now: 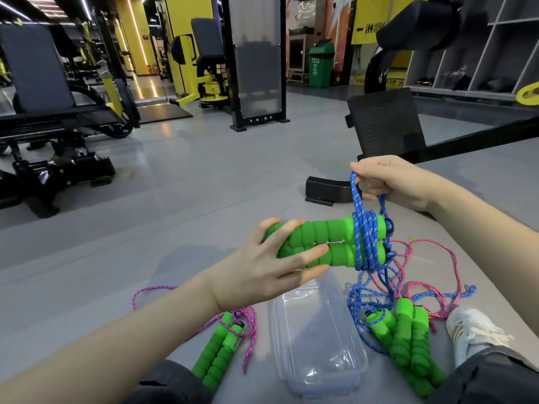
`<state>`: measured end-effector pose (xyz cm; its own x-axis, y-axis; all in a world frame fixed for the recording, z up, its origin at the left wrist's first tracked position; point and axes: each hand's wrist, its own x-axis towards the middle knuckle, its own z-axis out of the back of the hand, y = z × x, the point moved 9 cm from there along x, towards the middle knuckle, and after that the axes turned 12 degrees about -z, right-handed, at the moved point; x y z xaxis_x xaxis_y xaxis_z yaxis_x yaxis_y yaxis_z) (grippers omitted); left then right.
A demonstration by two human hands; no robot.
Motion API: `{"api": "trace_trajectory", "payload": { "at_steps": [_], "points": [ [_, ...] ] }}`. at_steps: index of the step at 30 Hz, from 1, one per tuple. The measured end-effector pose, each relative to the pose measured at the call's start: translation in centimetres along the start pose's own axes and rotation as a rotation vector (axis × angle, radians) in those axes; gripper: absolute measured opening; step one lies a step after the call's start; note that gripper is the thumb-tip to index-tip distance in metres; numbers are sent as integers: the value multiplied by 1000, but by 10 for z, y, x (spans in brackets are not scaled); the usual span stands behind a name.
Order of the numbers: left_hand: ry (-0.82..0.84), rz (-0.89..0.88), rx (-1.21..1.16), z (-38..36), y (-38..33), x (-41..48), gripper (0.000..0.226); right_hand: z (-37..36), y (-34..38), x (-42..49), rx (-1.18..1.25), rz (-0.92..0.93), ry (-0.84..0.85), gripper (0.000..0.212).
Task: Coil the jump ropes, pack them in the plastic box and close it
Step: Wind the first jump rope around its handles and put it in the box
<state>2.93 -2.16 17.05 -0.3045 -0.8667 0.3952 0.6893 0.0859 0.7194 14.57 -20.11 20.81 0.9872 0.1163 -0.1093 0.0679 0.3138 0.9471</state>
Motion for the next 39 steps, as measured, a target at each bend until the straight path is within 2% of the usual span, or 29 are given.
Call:
{"api": "trace_trajectory", "payload": {
  "at_steps": [3,7,10,14,19,22,30,35,39],
  "points": [
    [-45,57,31,5,8,6,27,-6,-23,4,26,-75,15,30],
    [-40,177,104,-1,26,-6,33,-16,-42,7,36,-150,-88,30],
    [-25,307,148,-10,45,-26,36,-44,-39,13,126,-151,115,26],
    [54,456,179,-14,71,-47,44,-58,-39,15,57,-200,149,34],
    [168,587,233,-18,86,-73,49,-74,-36,10,-149,-220,247,33],
    [215,572,261,-24,90,-92,53,-80,-31,5,-263,-224,290,29],
    [315,558,241,-37,90,-110,45,-78,4,-3,-532,-146,227,25],
    [342,517,229,-41,87,-111,67,-86,10,-11,-575,-139,289,20],
    [407,391,203,-53,71,-110,72,-77,25,-14,-615,-94,217,26]
  ]
}}
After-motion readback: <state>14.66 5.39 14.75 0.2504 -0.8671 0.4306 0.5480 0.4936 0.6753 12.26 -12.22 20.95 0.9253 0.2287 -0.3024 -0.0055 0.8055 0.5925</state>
